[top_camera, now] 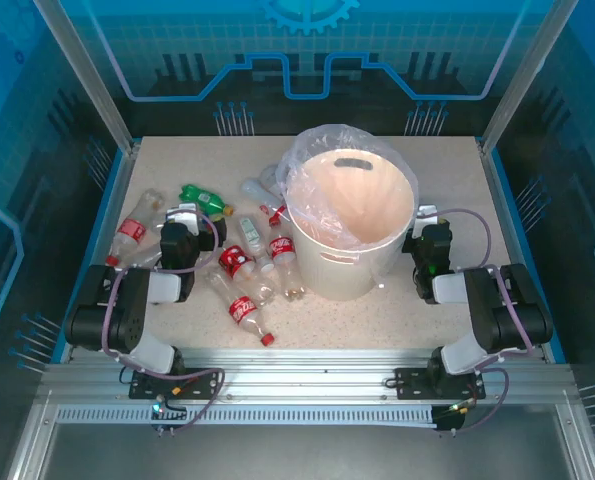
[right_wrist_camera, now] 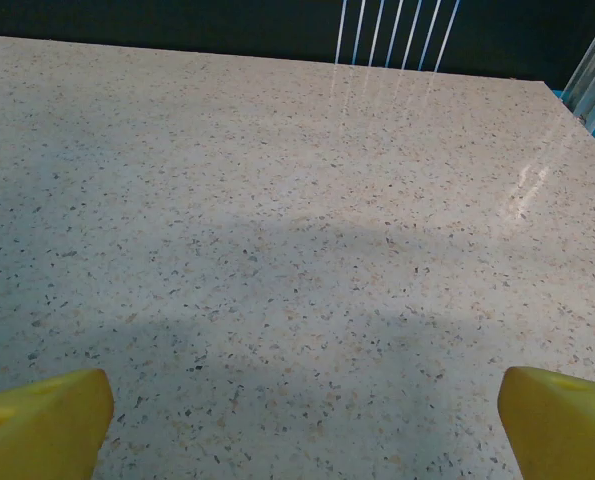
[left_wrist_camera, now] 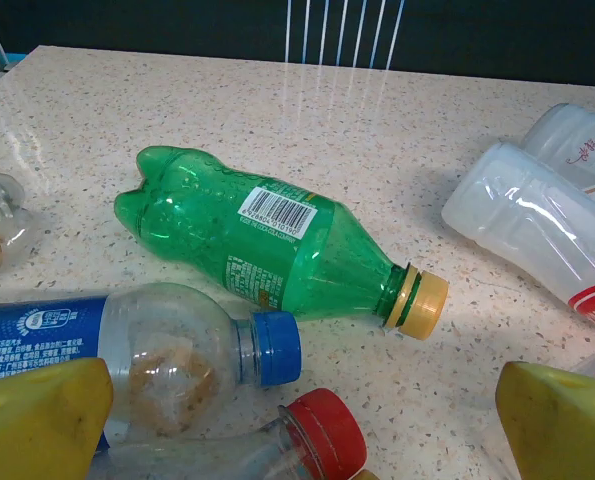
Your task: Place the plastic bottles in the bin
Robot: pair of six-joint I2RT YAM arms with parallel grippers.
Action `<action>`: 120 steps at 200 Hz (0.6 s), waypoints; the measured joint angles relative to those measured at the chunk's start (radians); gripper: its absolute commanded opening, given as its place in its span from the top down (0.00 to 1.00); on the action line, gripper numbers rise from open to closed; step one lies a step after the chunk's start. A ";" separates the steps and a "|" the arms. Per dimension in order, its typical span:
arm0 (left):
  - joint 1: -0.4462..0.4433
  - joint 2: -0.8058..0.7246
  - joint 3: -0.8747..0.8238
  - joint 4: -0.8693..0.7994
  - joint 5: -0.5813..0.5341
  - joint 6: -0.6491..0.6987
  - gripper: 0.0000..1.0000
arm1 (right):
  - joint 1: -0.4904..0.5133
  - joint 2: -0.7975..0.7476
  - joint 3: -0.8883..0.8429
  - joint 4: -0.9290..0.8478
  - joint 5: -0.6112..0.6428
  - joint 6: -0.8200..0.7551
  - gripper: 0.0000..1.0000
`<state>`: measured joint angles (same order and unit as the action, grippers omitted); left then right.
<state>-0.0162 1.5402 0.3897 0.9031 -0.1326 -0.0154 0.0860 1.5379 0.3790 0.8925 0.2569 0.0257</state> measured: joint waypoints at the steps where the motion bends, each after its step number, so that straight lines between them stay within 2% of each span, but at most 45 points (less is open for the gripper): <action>1: 0.000 0.000 0.000 0.000 0.000 0.000 0.01 | 0.000 0.000 0.000 0.000 0.000 0.000 0.00; 120: 0.000 0.000 0.000 0.000 0.015 0.000 0.01 | 0.000 0.000 0.000 -0.001 -0.029 0.000 0.00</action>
<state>-0.0158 1.5402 0.3901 0.9031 -0.1177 -0.0154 0.0860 1.5379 0.3790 0.8917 0.2276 0.0254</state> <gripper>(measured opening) 0.991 0.996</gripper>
